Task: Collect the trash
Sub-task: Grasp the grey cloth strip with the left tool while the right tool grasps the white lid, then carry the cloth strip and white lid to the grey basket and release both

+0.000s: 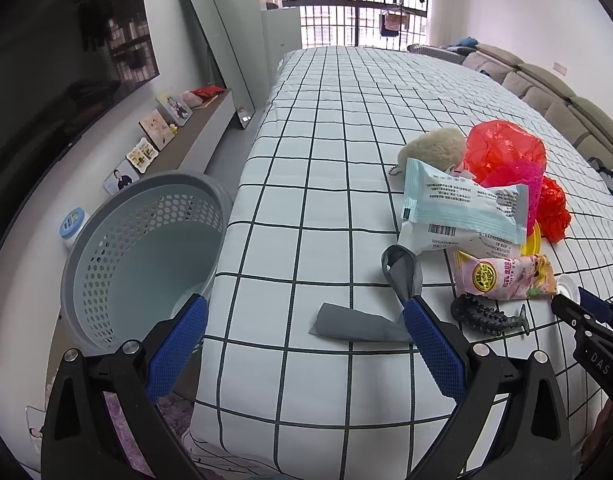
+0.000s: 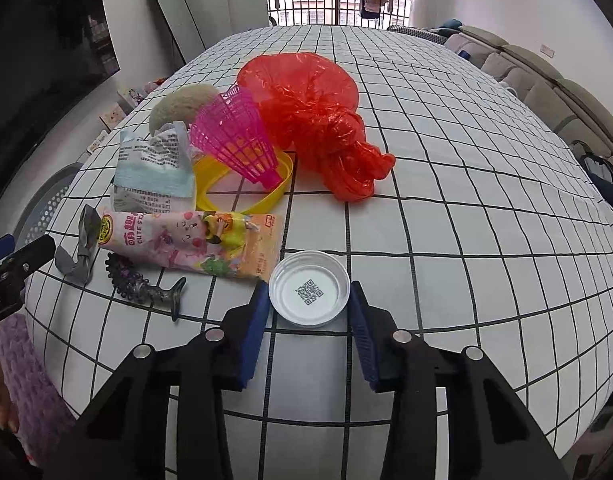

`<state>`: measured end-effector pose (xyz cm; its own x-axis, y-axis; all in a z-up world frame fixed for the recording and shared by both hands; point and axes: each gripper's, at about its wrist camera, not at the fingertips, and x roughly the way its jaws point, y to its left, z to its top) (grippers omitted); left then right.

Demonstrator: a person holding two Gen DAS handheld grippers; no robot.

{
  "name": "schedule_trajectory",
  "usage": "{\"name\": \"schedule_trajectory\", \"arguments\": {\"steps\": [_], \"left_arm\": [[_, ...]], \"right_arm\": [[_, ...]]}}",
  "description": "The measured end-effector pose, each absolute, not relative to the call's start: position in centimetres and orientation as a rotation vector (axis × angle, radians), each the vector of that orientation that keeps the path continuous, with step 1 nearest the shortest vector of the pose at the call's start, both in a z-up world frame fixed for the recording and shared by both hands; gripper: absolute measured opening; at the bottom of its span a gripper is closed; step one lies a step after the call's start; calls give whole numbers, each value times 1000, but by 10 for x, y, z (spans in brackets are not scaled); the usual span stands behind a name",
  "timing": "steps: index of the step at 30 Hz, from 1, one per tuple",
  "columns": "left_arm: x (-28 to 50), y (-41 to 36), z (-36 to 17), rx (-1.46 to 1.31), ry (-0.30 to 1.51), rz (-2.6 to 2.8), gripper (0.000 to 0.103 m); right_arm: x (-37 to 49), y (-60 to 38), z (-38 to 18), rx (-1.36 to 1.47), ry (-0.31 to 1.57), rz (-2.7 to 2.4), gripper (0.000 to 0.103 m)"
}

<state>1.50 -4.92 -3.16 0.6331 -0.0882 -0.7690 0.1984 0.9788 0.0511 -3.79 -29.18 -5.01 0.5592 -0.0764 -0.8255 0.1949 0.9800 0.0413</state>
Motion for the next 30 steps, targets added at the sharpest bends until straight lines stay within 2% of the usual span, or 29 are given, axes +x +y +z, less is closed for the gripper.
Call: {"name": "schedule_trajectory", "arguments": {"steps": [10, 23, 25, 26, 27, 28, 30], "left_arm": [[10, -57, -32, 122, 878, -211, 97], [21, -83, -56, 129, 949, -248, 95], [21, -84, -59, 124, 955, -250, 83], [22, -83, -59, 120, 962, -253, 72], [23, -83, -60, 118, 966, -253, 64], [22, -82, -60, 122, 959, -250, 63], [20, -80, -59, 112, 957, -261, 48]], "right_arm": [[-58, -312, -31, 184, 889, -163, 39], [-70, -323, -40, 249, 887, -135, 39], [-71, -324, -41, 253, 886, -133, 39], [-72, -324, -41, 255, 886, -131, 39], [-72, -323, -41, 255, 885, -131, 39], [-73, -324, -40, 256, 884, -130, 39], [-72, -323, -40, 256, 884, -128, 39]]}}
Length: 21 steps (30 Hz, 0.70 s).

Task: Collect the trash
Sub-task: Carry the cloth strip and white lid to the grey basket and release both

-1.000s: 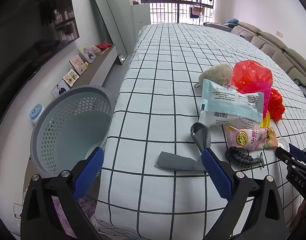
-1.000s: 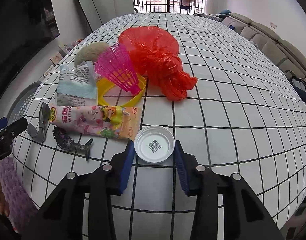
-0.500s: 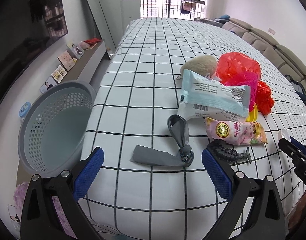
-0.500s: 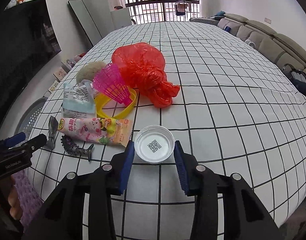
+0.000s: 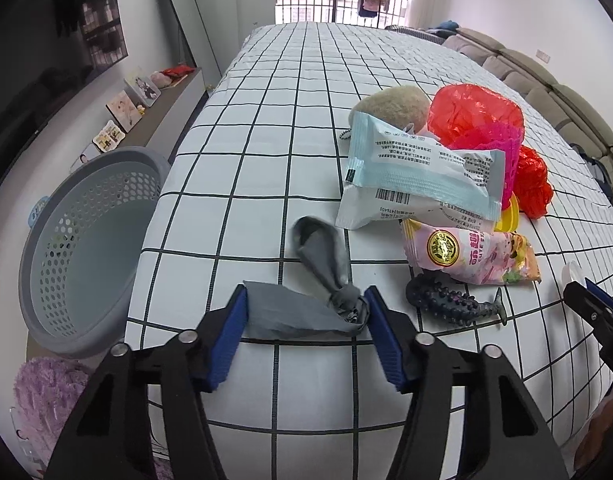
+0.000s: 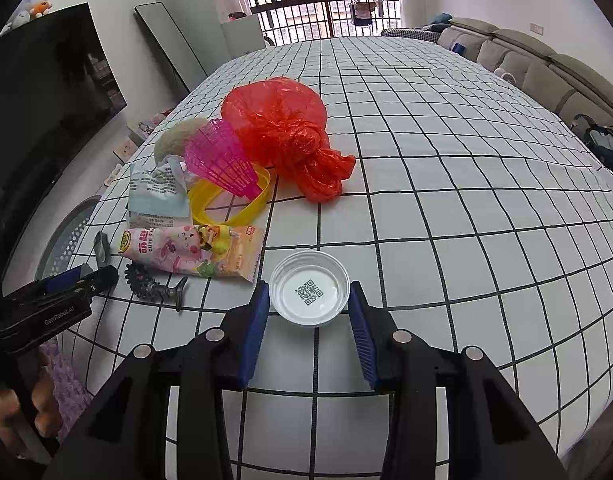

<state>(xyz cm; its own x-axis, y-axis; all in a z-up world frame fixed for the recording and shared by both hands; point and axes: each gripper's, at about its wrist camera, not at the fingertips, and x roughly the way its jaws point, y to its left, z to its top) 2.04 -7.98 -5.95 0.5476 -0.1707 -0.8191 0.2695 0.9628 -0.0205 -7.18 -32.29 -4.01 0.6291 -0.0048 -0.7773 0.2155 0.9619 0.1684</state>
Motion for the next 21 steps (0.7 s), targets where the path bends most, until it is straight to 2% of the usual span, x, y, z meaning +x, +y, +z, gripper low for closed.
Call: {"name": "schedule_trajectory", "arguments": {"steps": [1, 2, 3, 12, 21], "left_arm": [[20, -78, -59, 114, 956, -262, 42], [20, -77, -59, 117, 954, -264, 29], [21, -75, -59, 113, 958, -273, 21], [6, -48, -34, 119, 884, -263, 21], [10, 13, -17, 105, 838, -164, 21]], "right_arm": [[-71, -322, -40, 256, 884, -126, 39], [-71, -320, -39, 257, 883, -124, 39], [-70, -318, -37, 255, 882, -120, 39], [-68, -282, -10, 210, 847, -37, 39], [-32, -193, 15, 147, 820, 179, 39]]}}
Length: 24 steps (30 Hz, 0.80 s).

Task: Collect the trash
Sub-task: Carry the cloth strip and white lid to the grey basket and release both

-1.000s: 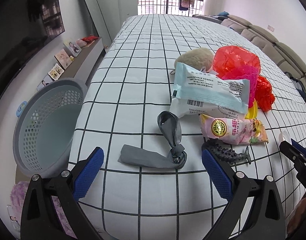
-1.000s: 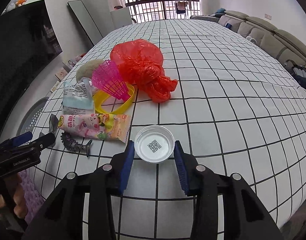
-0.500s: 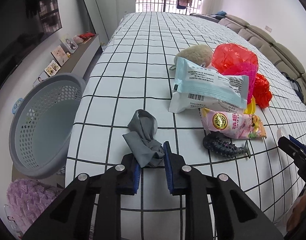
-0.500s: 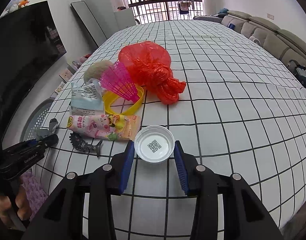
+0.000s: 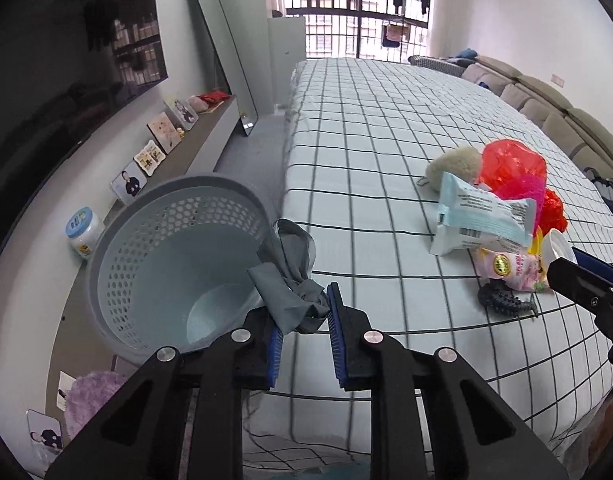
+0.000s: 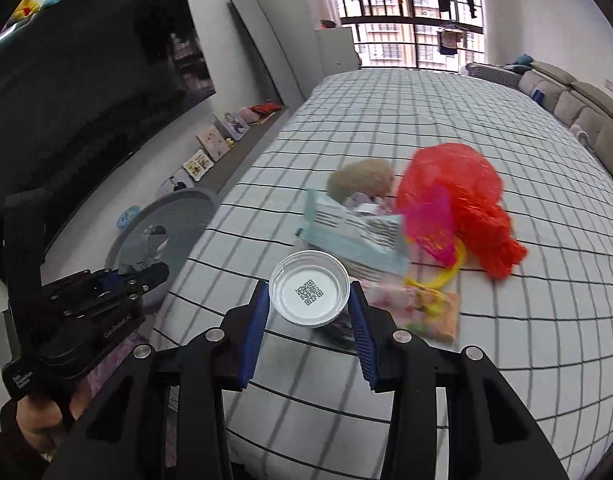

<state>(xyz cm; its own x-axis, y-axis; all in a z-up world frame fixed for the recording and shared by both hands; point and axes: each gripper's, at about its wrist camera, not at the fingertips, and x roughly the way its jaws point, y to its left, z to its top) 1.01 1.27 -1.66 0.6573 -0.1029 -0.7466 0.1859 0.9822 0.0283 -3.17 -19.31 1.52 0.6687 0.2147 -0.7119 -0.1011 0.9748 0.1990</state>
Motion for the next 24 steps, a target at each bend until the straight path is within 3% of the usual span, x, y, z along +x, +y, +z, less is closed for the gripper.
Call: {"name": "schedule_trajectory", "arguments": {"steps": [12, 22, 24], "left_arm": [[49, 122, -30, 34, 854, -1, 21], [86, 166, -50, -14, 880, 16, 22], [88, 170, -53, -19, 882, 24, 36]], "right_arm": [[58, -53, 8, 53, 898, 427, 39], [101, 0, -18, 15, 990, 434, 39], [106, 4, -21, 16, 995, 431, 41]]}}
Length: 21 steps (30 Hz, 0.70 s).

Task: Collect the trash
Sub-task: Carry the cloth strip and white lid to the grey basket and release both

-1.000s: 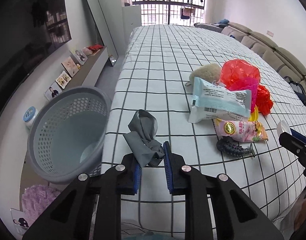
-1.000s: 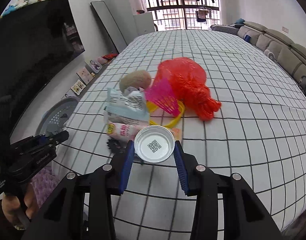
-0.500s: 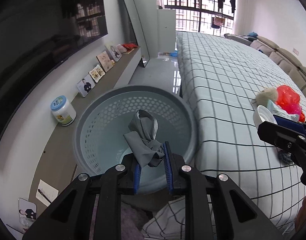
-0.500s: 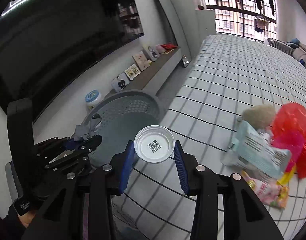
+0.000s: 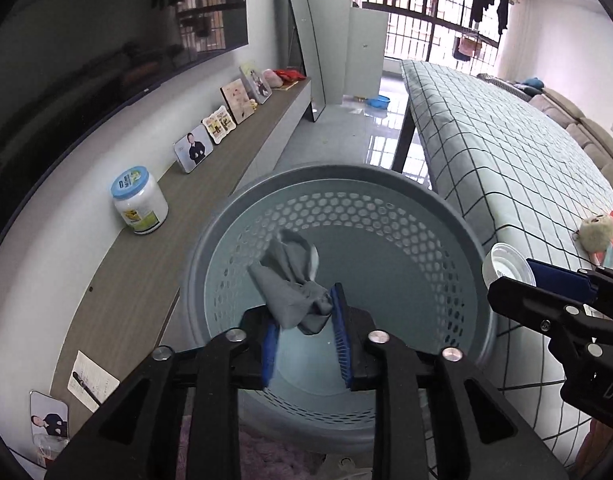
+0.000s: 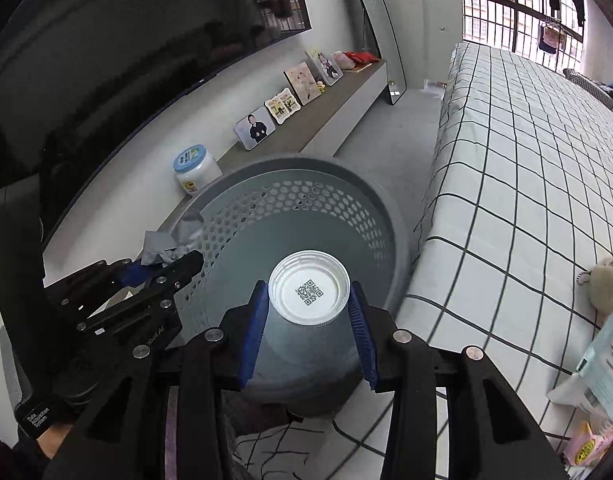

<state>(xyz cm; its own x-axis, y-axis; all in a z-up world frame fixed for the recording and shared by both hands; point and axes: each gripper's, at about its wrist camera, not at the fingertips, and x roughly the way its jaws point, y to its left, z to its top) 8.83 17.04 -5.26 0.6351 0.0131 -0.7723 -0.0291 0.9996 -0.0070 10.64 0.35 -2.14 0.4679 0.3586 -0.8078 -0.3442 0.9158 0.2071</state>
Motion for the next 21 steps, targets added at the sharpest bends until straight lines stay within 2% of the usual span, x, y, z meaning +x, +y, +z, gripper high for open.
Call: {"name": "schedule_trajectory", "arguments": {"steps": [1, 2, 3, 4, 5, 21], "left_arm": [[88, 172, -54, -23, 882, 31, 42], [88, 174, -54, -26, 878, 38, 54], [87, 177, -54, -30, 873, 41, 61], [86, 178, -54, -35, 868, 44, 63], [86, 180, -54, -39, 869, 47, 63], [80, 186, -58, -48, 891, 80, 67]], "right_arm": [[108, 4, -22, 16, 995, 429, 43], [107, 5, -22, 15, 994, 423, 44], [108, 6, -23, 13, 995, 417, 49], [108, 6, -23, 10, 993, 412, 56], [107, 6, -23, 8, 989, 407, 58], [105, -2, -29, 2, 993, 395, 59]]}}
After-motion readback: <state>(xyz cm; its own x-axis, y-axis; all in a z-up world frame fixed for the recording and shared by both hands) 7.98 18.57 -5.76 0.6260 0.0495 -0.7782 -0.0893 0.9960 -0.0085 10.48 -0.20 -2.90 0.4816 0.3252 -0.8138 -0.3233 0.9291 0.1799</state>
